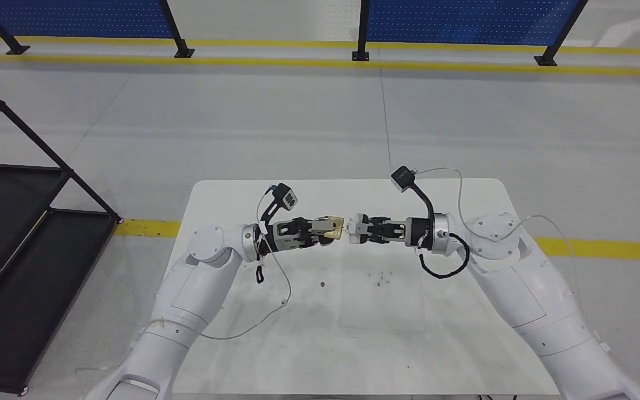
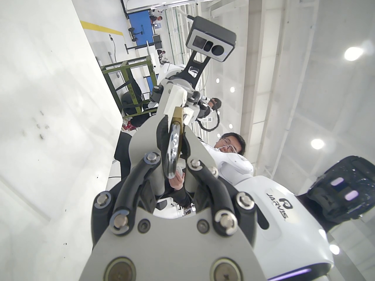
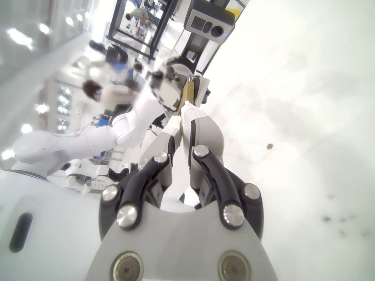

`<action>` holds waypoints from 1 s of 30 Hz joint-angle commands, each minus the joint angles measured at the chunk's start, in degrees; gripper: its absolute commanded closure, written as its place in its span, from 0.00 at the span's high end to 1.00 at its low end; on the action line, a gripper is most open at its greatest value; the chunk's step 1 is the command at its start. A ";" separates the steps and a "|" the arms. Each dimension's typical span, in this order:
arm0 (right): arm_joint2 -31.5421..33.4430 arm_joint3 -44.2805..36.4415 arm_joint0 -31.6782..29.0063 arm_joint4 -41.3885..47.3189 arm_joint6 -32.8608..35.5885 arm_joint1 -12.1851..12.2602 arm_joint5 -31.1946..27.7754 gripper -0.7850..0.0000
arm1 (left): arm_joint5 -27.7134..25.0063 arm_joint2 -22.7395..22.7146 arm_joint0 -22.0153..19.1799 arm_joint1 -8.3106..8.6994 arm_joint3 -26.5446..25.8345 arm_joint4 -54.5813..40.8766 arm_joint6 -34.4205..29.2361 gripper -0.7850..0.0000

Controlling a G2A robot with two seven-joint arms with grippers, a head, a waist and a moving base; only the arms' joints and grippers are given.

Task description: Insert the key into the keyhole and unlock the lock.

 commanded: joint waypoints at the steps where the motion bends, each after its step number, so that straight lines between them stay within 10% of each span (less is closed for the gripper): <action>1: 0.19 -0.25 -0.16 -0.86 -0.02 0.05 -0.89 0.00 | 0.00 0.00 0.00 0.00 0.00 0.00 0.00 0.00; 30: 1.83 -0.96 -2.94 0.08 -5.27 -0.38 -3.39 0.00 | 0.00 0.00 0.00 0.00 0.00 0.00 0.00 0.00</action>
